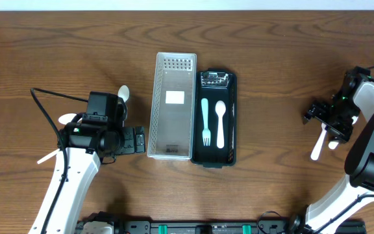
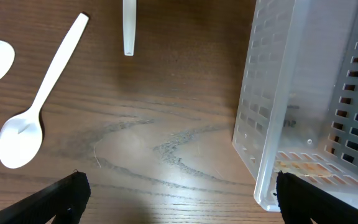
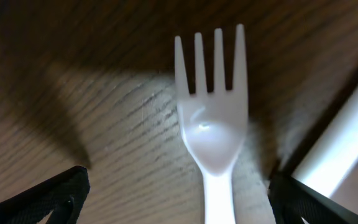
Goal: Pack container
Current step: 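Move the right gripper to a white fork and grasp it, then carry the white fork into the dark basket and release it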
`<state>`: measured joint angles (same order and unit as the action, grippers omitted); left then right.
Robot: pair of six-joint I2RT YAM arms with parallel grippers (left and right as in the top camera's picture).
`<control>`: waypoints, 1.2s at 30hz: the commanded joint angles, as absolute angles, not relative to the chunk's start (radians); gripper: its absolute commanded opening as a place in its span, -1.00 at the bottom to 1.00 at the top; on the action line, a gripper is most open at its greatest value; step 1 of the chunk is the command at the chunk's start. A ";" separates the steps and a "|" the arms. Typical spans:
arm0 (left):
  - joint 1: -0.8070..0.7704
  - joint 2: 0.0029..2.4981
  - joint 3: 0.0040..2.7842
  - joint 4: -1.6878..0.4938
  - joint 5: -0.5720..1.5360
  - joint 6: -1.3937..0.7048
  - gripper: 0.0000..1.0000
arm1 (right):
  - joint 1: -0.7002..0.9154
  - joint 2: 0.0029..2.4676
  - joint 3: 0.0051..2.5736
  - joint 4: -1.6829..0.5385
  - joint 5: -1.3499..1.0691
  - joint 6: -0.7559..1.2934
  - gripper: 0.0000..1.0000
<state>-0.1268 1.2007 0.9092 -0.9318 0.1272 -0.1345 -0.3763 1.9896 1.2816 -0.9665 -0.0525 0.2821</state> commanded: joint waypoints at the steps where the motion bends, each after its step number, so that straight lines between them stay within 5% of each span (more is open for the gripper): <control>1: -0.123 1.201 0.922 -0.934 0.116 -0.133 0.96 | -0.365 1.996 1.280 -0.960 -0.054 0.271 0.90; 6: -0.123 1.201 0.922 -0.934 0.116 -0.133 0.96 | -0.361 1.996 1.275 -0.959 -0.054 0.271 0.80; 11: -0.123 1.201 0.922 -0.934 0.116 -0.133 0.96 | -0.361 1.996 1.259 -0.960 -0.054 0.272 0.29; 20: -0.123 1.201 0.922 -0.934 0.116 -0.133 0.96 | -0.360 1.996 1.257 -0.960 -0.060 0.272 -0.32; 36: -0.123 1.201 0.922 -0.934 0.116 -0.133 0.96 | -0.358 1.996 1.257 -0.958 -0.061 0.272 -0.76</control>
<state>-0.1268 1.2007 0.9092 -0.9318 0.1272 -0.1345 -0.3759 1.9896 1.2732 -0.9630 -0.0494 0.2741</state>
